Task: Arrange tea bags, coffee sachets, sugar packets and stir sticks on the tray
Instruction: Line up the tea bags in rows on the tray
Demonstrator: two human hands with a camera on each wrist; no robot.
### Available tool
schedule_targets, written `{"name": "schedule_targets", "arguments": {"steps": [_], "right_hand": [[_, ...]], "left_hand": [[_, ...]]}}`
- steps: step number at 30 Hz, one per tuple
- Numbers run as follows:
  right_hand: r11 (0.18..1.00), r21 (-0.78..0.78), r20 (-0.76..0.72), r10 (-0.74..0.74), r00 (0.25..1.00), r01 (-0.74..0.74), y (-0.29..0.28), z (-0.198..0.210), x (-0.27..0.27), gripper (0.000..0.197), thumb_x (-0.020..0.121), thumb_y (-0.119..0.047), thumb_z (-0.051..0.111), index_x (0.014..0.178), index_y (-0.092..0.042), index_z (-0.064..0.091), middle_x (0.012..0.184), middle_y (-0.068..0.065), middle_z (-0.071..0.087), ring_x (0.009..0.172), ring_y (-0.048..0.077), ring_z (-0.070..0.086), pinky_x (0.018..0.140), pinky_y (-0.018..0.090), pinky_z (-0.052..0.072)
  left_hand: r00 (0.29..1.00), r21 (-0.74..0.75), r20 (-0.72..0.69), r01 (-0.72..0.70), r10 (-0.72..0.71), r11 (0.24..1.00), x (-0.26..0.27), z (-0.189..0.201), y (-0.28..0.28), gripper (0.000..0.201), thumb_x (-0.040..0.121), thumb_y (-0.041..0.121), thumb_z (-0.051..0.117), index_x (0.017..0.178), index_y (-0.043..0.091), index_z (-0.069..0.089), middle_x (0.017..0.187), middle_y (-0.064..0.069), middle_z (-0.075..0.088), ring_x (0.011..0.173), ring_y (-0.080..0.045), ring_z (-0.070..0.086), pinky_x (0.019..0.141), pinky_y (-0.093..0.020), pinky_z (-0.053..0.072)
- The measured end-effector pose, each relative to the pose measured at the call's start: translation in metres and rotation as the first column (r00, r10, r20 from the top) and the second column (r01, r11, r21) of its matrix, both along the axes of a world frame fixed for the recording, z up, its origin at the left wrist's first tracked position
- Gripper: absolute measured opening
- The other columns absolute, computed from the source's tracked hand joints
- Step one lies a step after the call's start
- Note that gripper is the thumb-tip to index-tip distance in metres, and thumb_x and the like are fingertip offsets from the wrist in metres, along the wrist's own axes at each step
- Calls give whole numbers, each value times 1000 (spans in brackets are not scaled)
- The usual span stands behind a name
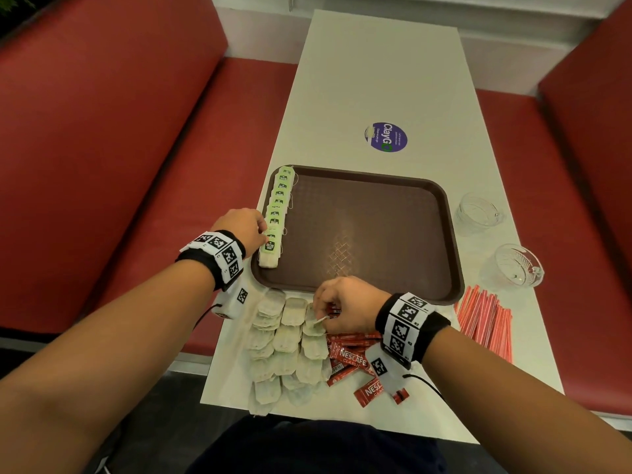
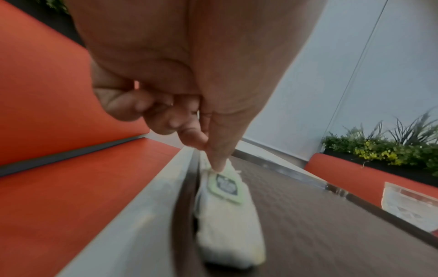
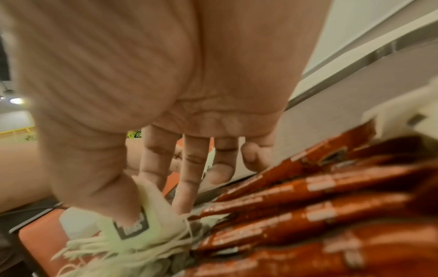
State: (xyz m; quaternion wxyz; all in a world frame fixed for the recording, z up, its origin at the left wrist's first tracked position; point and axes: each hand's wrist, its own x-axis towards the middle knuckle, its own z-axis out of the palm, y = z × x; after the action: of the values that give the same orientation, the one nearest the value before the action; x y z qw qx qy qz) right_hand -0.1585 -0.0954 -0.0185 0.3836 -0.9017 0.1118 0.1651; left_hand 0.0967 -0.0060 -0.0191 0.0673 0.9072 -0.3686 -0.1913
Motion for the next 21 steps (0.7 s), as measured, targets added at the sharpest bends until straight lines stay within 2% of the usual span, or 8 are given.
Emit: {"name": "schedule_targets", "arguments": {"steps": [5, 7, 11, 14, 16, 18, 19, 21], "right_hand": [[993, -15, 24, -119, 993, 119, -3, 7, 0, 7, 81, -23, 73, 81, -24, 66, 80, -10, 65, 65, 3, 54, 64, 24, 49], [988, 13, 32, -153, 988, 152, -4, 11, 0, 8, 83, -22, 71, 81, -21, 64, 75, -8, 63, 64, 8, 55, 64, 28, 49], [975, 55, 37, -217, 975, 215, -3, 16, 1, 9, 87, -20, 65, 82, -15, 60, 82, 5, 68, 74, 22, 62, 70, 38, 53], [963, 50, 29, -265, 964, 263, -1, 16, 1, 20, 89, -17, 60, 77, -2, 54, 70, 10, 58, 60, 18, 49, 60, 38, 45], [948, 109, 23, -304, 952, 300, -1, 17, 1, 24, 91, -11, 57, 73, 3, 50, 73, 0, 63, 54, 8, 48, 54, 30, 40], [928, 181, -6, -330, 944, 326, 0, 19, 1, 23, 91, -6, 54, 74, 8, 50, 94, -4, 75, 50, -2, 53, 51, 15, 37], [925, 196, -8, -331, 943, 327, 0, 19, 2, 22, 89, -7, 54, 72, 5, 50, 99, -2, 76, 50, -3, 54, 50, 14, 38], [924, 181, 4, -342, 940, 336, -2, 16, 3, 23, 82, -21, 57, 63, -14, 46, 92, 7, 76, 55, 7, 60, 53, 32, 47]], "left_hand": [[999, 103, 34, 32, -36, 994, -17, 1, -10, 29, 84, 51, 66, 91, 23, 63, 91, 0, 65, 85, -24, 64, 77, -36, 56], [995, 176, 61, 72, -84, 982, -23, -2, -12, 40, 81, 58, 66, 96, 21, 62, 94, -2, 65, 85, -25, 64, 76, -36, 56], [996, 206, 30, 77, -85, 975, -25, -3, -12, 39, 82, 52, 67, 104, 20, 60, 101, -4, 66, 87, -27, 63, 78, -37, 57], [993, 201, 33, 104, -113, 974, -27, 4, -9, 42, 85, 58, 64, 101, 20, 58, 97, -3, 65, 87, -26, 63, 78, -38, 56], [988, 133, 17, 149, -152, 980, -32, 15, -5, 37, 87, 60, 61, 93, 24, 58, 89, 1, 63, 83, -20, 62, 73, -34, 53], [971, 15, -64, 233, -232, 972, -41, 26, 2, 28, 87, 56, 64, 83, 28, 61, 80, 7, 62, 76, -12, 59, 64, -28, 46], [945, -25, -114, 306, -307, 952, -47, 31, 6, 25, 85, 53, 67, 81, 29, 63, 78, 10, 63, 73, -8, 58, 62, -26, 44], [862, -27, -223, 462, -456, 887, -59, 36, 17, 19, 81, 49, 75, 83, 31, 68, 80, 13, 64, 73, -3, 59, 64, -23, 44]]}}
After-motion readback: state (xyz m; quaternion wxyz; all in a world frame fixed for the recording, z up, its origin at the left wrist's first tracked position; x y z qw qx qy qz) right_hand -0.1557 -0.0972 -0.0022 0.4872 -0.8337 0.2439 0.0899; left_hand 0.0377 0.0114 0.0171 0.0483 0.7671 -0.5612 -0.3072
